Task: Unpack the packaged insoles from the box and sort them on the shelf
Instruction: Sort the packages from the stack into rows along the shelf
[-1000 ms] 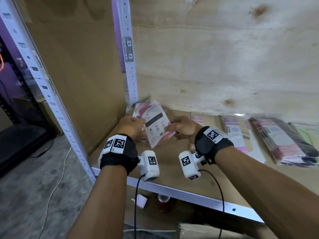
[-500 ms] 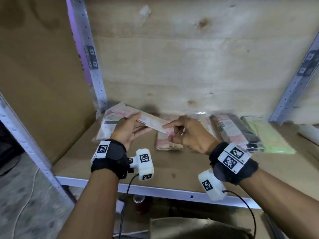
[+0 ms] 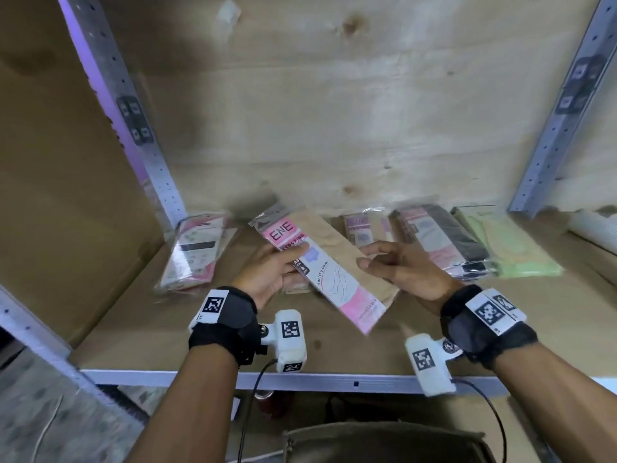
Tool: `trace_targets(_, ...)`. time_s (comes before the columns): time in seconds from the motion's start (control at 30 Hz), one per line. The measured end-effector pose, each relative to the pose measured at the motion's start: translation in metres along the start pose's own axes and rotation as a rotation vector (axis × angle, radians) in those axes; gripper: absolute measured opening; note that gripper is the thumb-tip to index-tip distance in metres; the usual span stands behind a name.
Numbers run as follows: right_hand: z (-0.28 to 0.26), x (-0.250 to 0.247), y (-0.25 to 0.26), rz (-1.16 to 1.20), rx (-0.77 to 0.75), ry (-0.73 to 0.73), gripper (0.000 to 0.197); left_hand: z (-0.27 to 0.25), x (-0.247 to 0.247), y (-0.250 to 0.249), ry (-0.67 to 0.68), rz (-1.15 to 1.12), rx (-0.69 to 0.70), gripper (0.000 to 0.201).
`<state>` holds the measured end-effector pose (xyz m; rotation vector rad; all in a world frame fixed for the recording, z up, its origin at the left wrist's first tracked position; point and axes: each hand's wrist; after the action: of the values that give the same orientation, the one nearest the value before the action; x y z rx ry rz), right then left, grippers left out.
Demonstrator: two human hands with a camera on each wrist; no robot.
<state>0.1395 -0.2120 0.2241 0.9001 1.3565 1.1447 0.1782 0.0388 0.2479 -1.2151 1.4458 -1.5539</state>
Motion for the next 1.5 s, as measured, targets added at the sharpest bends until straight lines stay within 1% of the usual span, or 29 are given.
trace_targets(0.17, -0.002, -0.013, -0.007, -0.013, -0.002, 0.001, 0.023, 0.024, -0.021, 0.004, -0.210, -0.032, 0.106, 0.024)
trace_targets(0.2, -0.003, -0.016, -0.007, -0.016, 0.004, 0.010, 0.024, 0.027, -0.025, 0.004, -0.235, -0.020, 0.116, 0.020)
trace_targets(0.27, -0.004, -0.020, -0.006, -0.030, 0.009, 0.023, 0.027, 0.032, -0.032, 0.007, -0.277, 0.036, 0.119, 0.007)
trace_targets(0.3, -0.005, -0.022, -0.005, -0.048, 0.009, 0.027, 0.027, 0.034, -0.034, 0.009, -0.303, 0.091, 0.109, 0.008)
trace_targets(0.37, -0.007, -0.023, -0.003, -0.083, 0.003, 0.039, 0.027, 0.039, -0.036, 0.011, -0.369, 0.273, 0.071, 0.018)
trace_targets(0.43, -0.010, -0.024, -0.002, -0.115, -0.006, 0.070, 0.026, 0.042, -0.037, 0.009, -0.393, 0.456, 0.043, 0.031)
trace_targets(0.5, -0.012, -0.025, -0.002, -0.132, -0.007, 0.096, 0.026, 0.043, -0.038, 0.008, -0.390, 0.576, 0.029, 0.033)
trace_targets(0.57, -0.014, -0.026, -0.003, -0.136, -0.008, 0.108, 0.026, 0.041, -0.039, 0.010, -0.401, 0.662, 0.026, 0.041)
trace_targets(0.67, -0.017, -0.028, -0.005, -0.131, -0.009, 0.129, 0.026, 0.037, -0.043, 0.013, -0.394, 0.749, 0.004, 0.071)
trace_targets(0.73, -0.018, -0.029, -0.007, -0.130, -0.010, 0.133, 0.025, 0.033, -0.043, 0.014, -0.356, 0.767, 0.001, 0.081)
trace_targets(0.83, -0.020, -0.029, -0.009, -0.137, -0.021, 0.130, 0.025, 0.025, -0.043, 0.014, -0.285, 0.770, 0.013, 0.077)
trace_targets(0.93, -0.022, -0.028, -0.010, -0.144, -0.030, 0.124, 0.023, 0.020, -0.047, 0.014, -0.249, 0.740, 0.042, 0.076)
trace_targets(1.0, -0.022, -0.027, -0.010, -0.141, -0.040, 0.120, 0.020, 0.016, -0.048, 0.014, -0.224, 0.727, 0.036, 0.077)
trace_targets(1.07, -0.022, -0.025, -0.010, -0.141, -0.043, 0.113, 0.020, 0.013, -0.047, 0.012, -0.212, 0.707, 0.024, 0.077)
trace_targets(1.17, -0.022, -0.023, -0.008, -0.137, -0.050, 0.120, 0.022, 0.008, -0.044, 0.008, -0.235, 0.647, 0.030, 0.082)
trace_targets(1.2, -0.022, -0.022, -0.007, -0.135, -0.054, 0.123, 0.023, 0.007, -0.043, 0.008, -0.246, 0.629, 0.042, 0.081)
trace_targets(1.33, -0.022, -0.019, -0.006, -0.133, -0.058, 0.117, 0.025, 0.007, -0.041, 0.007, -0.291, 0.614, 0.095, 0.057)
trace_targets(1.5, -0.020, -0.017, -0.006, -0.145, -0.048, 0.105, 0.026, 0.012, -0.043, 0.011, -0.284, 0.546, 0.081, 0.052)
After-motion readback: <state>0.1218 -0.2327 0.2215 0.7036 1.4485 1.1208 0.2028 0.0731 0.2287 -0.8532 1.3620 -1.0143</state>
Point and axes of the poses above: each hand's wrist, its own z-axis towards the middle knuckle, its own x-axis out of the palm, y = z × x, and after that the axes turned 2 degrees about y, right-handed
